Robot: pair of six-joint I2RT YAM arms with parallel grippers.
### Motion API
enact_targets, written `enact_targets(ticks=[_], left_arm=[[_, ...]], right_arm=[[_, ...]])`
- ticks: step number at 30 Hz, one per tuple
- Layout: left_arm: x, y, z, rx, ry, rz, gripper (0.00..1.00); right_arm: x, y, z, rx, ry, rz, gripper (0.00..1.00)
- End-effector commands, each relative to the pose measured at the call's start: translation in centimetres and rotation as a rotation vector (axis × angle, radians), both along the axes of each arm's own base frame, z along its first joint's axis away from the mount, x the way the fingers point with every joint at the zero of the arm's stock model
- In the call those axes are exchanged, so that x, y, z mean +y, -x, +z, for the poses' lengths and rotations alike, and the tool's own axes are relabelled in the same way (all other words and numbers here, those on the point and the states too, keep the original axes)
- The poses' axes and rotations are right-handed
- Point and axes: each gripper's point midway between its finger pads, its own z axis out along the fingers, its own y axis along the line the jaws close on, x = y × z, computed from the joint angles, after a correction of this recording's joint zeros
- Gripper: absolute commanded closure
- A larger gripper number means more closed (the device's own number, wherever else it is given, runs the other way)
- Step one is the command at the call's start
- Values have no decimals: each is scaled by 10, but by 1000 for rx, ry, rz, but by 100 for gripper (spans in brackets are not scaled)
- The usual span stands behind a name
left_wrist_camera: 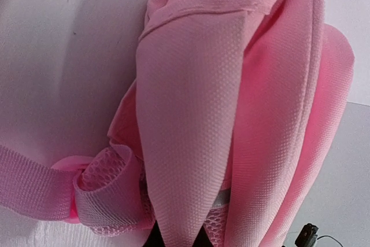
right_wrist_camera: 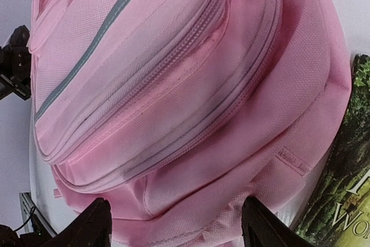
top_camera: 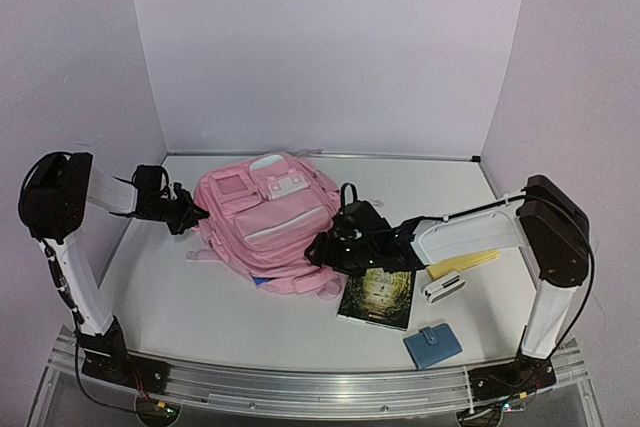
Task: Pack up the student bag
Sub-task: Adjust the student bag at the center of the board.
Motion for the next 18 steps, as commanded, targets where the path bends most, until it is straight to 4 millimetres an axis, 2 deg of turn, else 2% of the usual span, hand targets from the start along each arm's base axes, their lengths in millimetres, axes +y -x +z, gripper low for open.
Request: enact_targets(ticks=[1,4,7,11,14,18], left_arm=[[-13,20,30,-83,64,-65,100],[-19,42,37,-82,80,-90,100],[-27,69,43,-69,80,-98,100],[-47,107,56,-62,73,-110,100],[-59,126,68,-71,65,-95,100],[-53,134,93,-127,101,-6,100]], right_arm=[[10,-21,-5,-64,27,-18,29],[10,-40,1,-121,55,-28,30],[-2,-68,2,-158,86,-60,30],[-18,-108,9,-207,112,-81,30],[-22,-126,37,-280,119,-57,28],[-28,-125,83,-358,131,-35,17]])
